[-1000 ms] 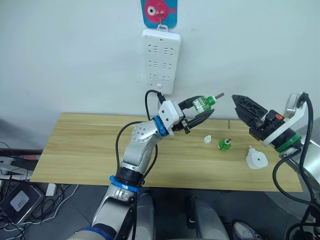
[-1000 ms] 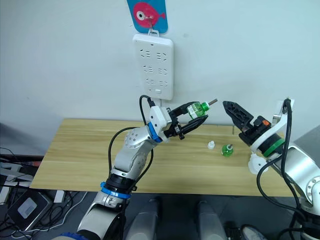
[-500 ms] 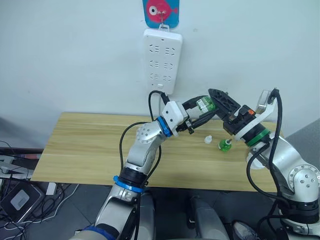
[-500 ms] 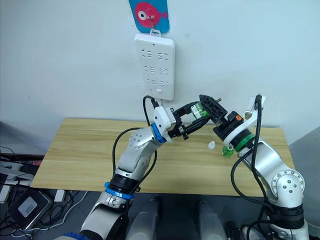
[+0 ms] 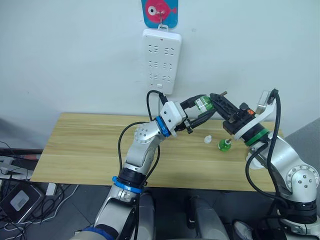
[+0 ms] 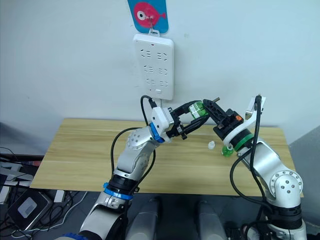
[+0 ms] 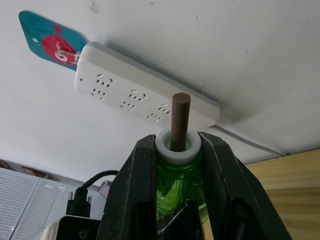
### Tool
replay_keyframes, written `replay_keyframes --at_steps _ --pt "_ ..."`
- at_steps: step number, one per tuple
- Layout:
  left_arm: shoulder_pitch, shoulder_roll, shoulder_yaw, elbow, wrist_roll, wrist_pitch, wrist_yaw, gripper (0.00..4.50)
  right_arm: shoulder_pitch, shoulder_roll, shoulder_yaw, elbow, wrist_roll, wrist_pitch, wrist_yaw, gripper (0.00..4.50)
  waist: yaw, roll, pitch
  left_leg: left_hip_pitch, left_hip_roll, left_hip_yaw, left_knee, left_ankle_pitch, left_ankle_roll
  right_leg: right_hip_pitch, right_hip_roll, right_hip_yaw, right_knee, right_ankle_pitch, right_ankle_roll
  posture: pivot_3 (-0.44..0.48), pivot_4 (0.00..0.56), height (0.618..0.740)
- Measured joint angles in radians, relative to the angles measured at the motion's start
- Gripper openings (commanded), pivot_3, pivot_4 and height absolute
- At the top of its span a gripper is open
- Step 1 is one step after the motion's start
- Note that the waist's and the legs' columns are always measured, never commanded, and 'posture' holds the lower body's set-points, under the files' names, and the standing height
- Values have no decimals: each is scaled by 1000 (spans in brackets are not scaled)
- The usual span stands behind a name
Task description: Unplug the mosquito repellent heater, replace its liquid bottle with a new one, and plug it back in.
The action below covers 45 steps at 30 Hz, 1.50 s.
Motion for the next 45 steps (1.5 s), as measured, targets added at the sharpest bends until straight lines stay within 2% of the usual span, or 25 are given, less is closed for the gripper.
replay_keyframes --at_steps 2,4,15,26,29,34,45 --pt "4 0 -8 -4 0 3 -1 4007 0 4 9 0 -1 0 0 829 0 0 0 0 0 0 0 0 0 0 0 0 0 0 0 202 254 740" --pt "6 2 -9 -7 0 4 -1 4493 0 5 9 0 -2 -1 -1 829 0 0 0 0 0 0 0 0 0 0 0 0 0 0 0 202 252 740" --pt "19 20 -6 -49 -6 37 2 4500 18 -13 -52 0 29 -13 -9 829 0 0 0 0 0 0 0 0 0 0 0 0 0 0 0 204 255 740" --pt "17 18 2 -72 -20 69 5 4500 36 -22 -57 0 44 -12 -6 829 0 0 0 0 0 0 0 0 0 0 0 0 0 0 0 206 256 740" --pt "18 18 2 -72 -20 69 2 3844 36 -22 -57 0 48 -12 -6 829 0 0 0 0 0 0 0 0 0 0 0 0 0 0 0 198 263 740" --pt "19 15 -1 -72 -21 68 -1 2313 43 -22 -55 -4 68 -13 -6 829 0 0 0 0 0 0 0 0 0 0 0 0 0 0 0 198 265 740" --pt "19 14 0 -72 -21 62 -3 2262 43 -22 -53 -4 84 -21 -10 829 0 0 0 0 0 0 0 0 0 0 0 0 -1 0 0 206 266 740"
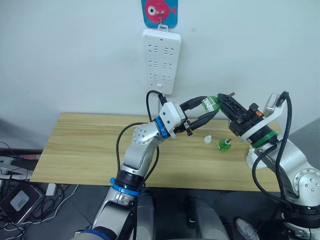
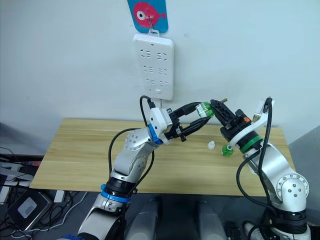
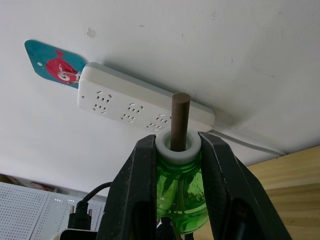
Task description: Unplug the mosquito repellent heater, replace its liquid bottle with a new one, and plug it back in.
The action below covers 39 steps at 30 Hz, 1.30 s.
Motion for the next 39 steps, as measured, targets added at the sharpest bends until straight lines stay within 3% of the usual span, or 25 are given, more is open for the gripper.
replay_keyframes --at_steps 22,28,33,39 --pt "-4 -4 -5 9 8 -22 1 2262 -10 -14 11 1 -1 3 5 829 0 0 0 0 0 0 0 0 0 0 0 0 -1 0 0 199 261 740" --pt "-4 -5 0 18 3 -9 4 2262 -13 -39 17 -3 8 10 5 2847 0 0 0 -1 0 0 0 0 0 0 0 0 -1 0 0 186 264 740" --pt "-21 2 25 40 -38 50 -14 2262 54 -153 5 -56 71 77 18 4462 0 0 0 -3 0 -1 0 0 0 -1 0 -1 -2 0 0 183 268 740" --pt "-53 18 80 72 -147 195 -42 2262 147 -248 -65 -79 79 135 86 4462 -1 0 0 -3 0 -1 0 0 0 -1 0 -1 -2 0 0 180 272 740"
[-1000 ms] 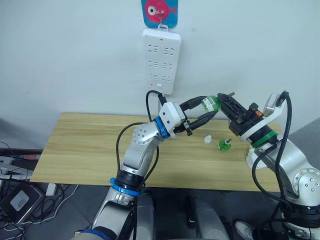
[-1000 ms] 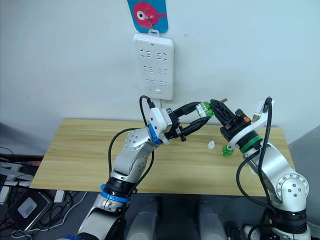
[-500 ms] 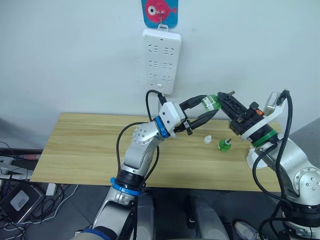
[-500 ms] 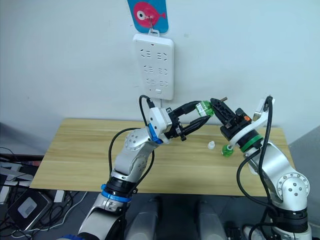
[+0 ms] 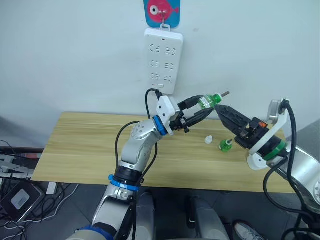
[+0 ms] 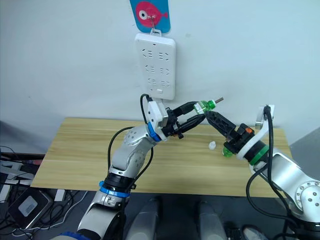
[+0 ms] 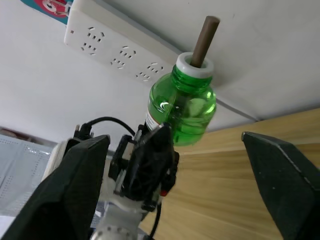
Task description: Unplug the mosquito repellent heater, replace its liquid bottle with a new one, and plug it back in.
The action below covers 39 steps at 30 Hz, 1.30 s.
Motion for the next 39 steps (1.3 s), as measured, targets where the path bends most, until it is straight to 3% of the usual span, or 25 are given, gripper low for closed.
replay_keyframes --at_steps 4,9,12,15,18,22,26,32,39 --pt "-9 18 15 8 -23 33 -26 2262 11 -32 -24 8 0 20 18 4462 -4 0 0 0 0 0 0 0 0 0 0 0 0 0 0 185 270 740" --pt "-8 18 0 -20 -50 83 -54 2262 -32 21 -24 21 0 6 0 4462 -6 0 0 0 0 0 0 0 0 0 0 0 0 0 0 189 267 740" --pt "2 28 6 -49 -94 164 -52 2262 35 -13 -45 26 1 25 2 4462 -5 0 0 -1 0 -1 0 0 0 0 0 -1 -1 0 1 189 267 740" --pt "10 64 37 -54 -174 296 -44 2262 139 -170 -82 60 -45 99 8 4462 -4 0 0 -1 -1 0 0 0 0 0 -1 0 -1 0 1 189 267 740" --pt "17 119 73 -56 -263 446 -57 2262 203 -340 -107 140 -222 187 78 4462 -8 -1 0 -1 -1 0 1 0 0 0 -1 0 0 0 1 176 272 740" --pt "6 196 113 -49 -399 671 -102 2262 201 -507 -45 241 -531 257 301 4462 -23 -1 1 1 0 0 1 0 0 0 0 -1 0 0 1 177 276 740" --pt "-43 228 143 -18 -493 836 -117 2262 113 -511 94 333 -746 278 453 4462 -24 -3 2 0 0 0 0 0 0 -1 0 0 0 0 1 192 288 740" --pt "-47 243 152 -21 -522 902 -128 2262 1 -463 239 458 -999 278 595 4462 -22 -6 4 -1 0 1 0 0 0 -1 0 0 -2 0 1 215 308 740" --pt "-9 253 161 -98 -567 953 -106 2262 -100 -390 310 635 -1217 267 721 4462 -21 -7 9 -1 0 1 0 0 0 -1 -1 0 -1 0 1 234 324 740"
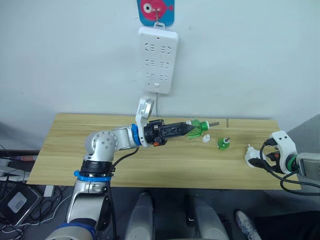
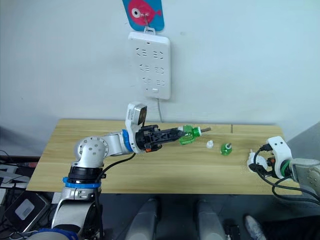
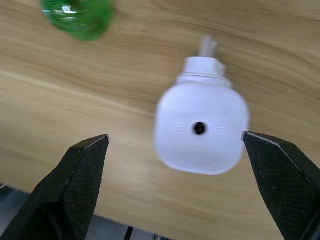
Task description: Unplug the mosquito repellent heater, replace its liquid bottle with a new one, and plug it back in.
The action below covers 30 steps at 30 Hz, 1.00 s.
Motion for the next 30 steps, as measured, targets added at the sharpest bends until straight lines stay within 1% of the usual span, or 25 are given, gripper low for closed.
replay_keyframes --at_steps 10,14,17,19,20,22,23,27,30 --pt "22 22 7 -33 -26 26 4 2262 -148 114 44 212 -204 -26 164 4462 3 1 5 0 0 0 0 0 0 0 0 0 0 0 0 250 330 740" --pt "22 27 7 -39 -29 34 3 2262 -189 138 57 300 -270 -48 217 4462 5 2 7 0 0 0 0 0 0 0 0 0 0 0 0 250 330 740" --pt "22 34 7 -40 -30 37 2 2262 -207 151 57 350 -300 -60 254 3913 5 1 9 0 0 0 0 0 0 0 0 0 0 0 0 259 335 740" --pt "22 39 7 -40 -31 40 2 2262 -213 162 52 362 -316 -58 275 3229 5 1 10 0 0 0 0 0 0 0 0 0 0 0 0 254 338 740" --pt "22 41 7 -41 -31 41 2 2262 -222 157 36 363 -322 -58 285 3041 4 -1 11 1 0 1 0 0 0 1 0 1 0 0 0 254 338 740" --pt "23 40 7 -43 -31 41 0 2262 -225 158 29 369 -334 -54 296 2983 4 -4 14 2 0 0 0 0 0 1 0 0 1 0 0 247 336 740" --pt "24 40 7 -43 -31 41 0 2262 -220 164 28 369 -335 -50 299 2983 5 -4 14 2 0 0 0 0 0 1 0 0 1 0 0 247 336 740" --pt "24 36 6 -43 -31 39 -1 2262 -176 162 -42 322 -312 13 312 2983 6 -4 15 1 0 0 -1 0 0 0 0 1 1 0 0 235 336 740" --pt "22 31 7 -33 -32 38 -3 2262 -117 111 -170 202 -210 183 351 2983 7 1 18 0 -1 1 -1 0 0 0 -1 1 1 0 1 208 334 740"
